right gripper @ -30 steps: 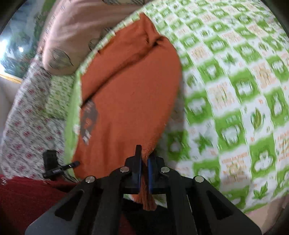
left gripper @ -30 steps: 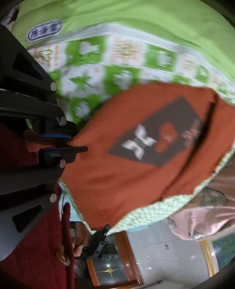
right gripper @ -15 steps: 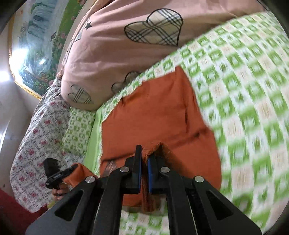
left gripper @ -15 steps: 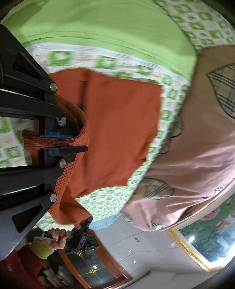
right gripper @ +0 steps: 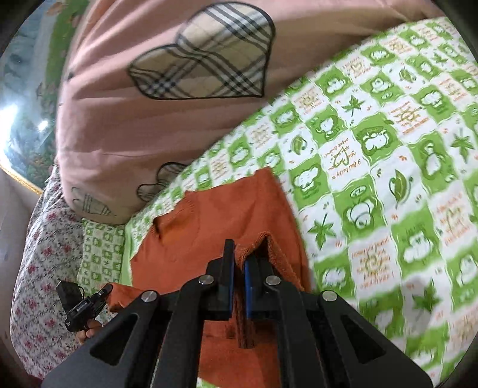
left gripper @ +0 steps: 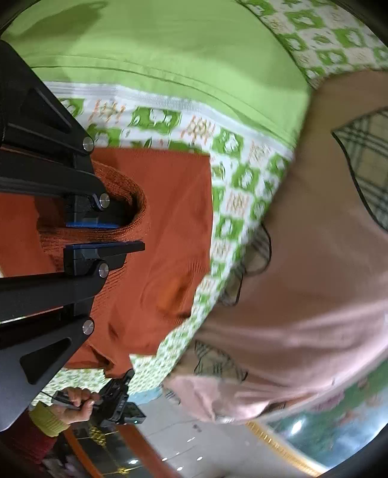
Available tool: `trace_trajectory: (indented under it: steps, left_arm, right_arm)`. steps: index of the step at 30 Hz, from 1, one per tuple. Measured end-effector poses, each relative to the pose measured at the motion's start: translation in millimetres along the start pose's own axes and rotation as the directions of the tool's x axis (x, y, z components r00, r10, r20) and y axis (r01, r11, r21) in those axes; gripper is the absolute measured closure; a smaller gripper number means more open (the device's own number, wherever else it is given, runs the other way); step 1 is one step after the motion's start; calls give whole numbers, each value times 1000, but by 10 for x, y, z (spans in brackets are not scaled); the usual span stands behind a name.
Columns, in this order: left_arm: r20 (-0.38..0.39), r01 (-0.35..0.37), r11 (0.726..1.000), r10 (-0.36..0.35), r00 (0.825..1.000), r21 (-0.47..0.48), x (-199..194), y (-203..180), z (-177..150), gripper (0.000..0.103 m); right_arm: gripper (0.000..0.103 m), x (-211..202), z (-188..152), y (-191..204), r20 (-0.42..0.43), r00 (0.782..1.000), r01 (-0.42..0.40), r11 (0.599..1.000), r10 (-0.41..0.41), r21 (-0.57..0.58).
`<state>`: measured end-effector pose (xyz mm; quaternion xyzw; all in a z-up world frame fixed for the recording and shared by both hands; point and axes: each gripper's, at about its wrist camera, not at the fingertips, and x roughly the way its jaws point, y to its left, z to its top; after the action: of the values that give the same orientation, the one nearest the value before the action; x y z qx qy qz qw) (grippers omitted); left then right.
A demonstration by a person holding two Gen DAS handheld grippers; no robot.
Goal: Fold small clothes
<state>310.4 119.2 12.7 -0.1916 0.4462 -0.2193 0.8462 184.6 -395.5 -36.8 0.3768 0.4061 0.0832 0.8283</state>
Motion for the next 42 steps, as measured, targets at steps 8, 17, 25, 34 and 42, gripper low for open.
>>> trace_trajectory:
  steps: [8, 17, 25, 34, 42]
  left_arm:
    - [-25, -78, 996, 76, 997, -53, 392, 243, 32, 98]
    - [-22, -110, 990, 108, 994, -94, -2, 151, -203, 60]
    - [-241, 76, 996, -64, 968, 44, 372, -699, -943, 57]
    - [-208, -20, 982, 59, 976, 186, 988, -790, -393, 70]
    - [-20, -218, 975, 218, 976, -29, 780, 96, 351, 76]
  right_arm:
    - [96, 370, 73, -217, -65, 995, 77, 997, -76, 13]
    - [63, -133, -5, -138, 32, 990, 133, 990, -134, 48]
    - [60, 110, -804, 781, -209, 977, -42, 926, -40, -376]
    - [77, 993, -598, 844, -292, 938, 2, 844, -187, -536]
    - [86, 733, 270, 323, -33, 965, 237, 919, -260, -316]
